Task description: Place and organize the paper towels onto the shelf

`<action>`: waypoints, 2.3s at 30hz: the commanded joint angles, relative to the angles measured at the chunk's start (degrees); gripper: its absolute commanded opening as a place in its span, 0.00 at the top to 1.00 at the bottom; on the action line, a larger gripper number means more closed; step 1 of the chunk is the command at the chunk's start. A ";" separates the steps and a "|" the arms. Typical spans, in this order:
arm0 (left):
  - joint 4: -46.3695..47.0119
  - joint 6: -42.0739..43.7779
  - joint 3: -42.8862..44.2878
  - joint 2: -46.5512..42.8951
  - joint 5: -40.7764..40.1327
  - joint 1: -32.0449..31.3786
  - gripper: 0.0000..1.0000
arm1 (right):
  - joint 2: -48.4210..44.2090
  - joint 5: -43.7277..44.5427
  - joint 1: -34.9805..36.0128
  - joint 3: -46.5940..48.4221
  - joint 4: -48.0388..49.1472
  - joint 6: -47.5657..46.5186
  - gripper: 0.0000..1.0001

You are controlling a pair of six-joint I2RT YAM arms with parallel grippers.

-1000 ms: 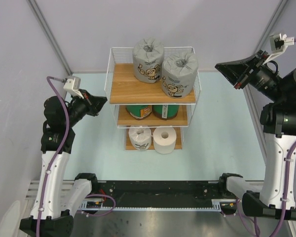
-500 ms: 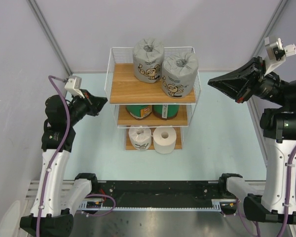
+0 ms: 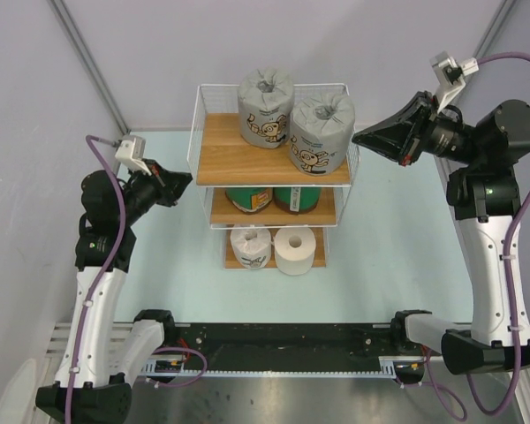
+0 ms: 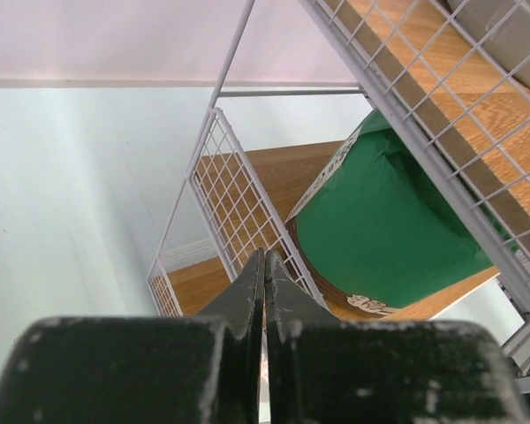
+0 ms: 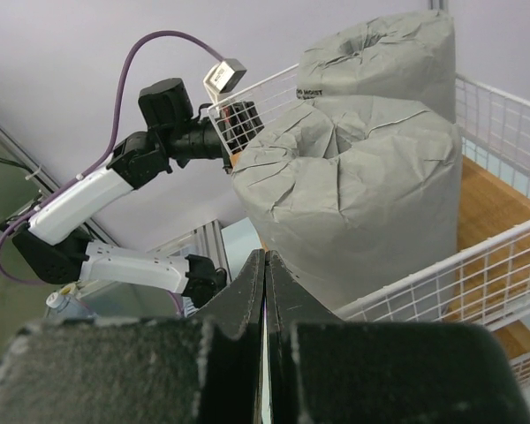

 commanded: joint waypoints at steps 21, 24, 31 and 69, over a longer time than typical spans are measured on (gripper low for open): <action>-0.94 1.15 0.32 -1.67 -1.71 2.20 1.00 | 4.85 11.97 8.18 6.78 -16.22 -14.30 1.00; -2.96 2.21 3.30 -1.58 -3.12 2.73 1.00 | 5.11 12.24 8.26 7.31 -17.37 -15.35 1.00; -5.25 4.06 17.08 -1.15 -8.48 2.82 1.00 | 4.67 13.03 8.35 7.23 -19.13 -16.94 1.00; 4.34 -2.98 76.42 51.58 2.59 -11.14 1.00 | 4.23 21.37 14.85 10.39 -29.06 -22.12 1.00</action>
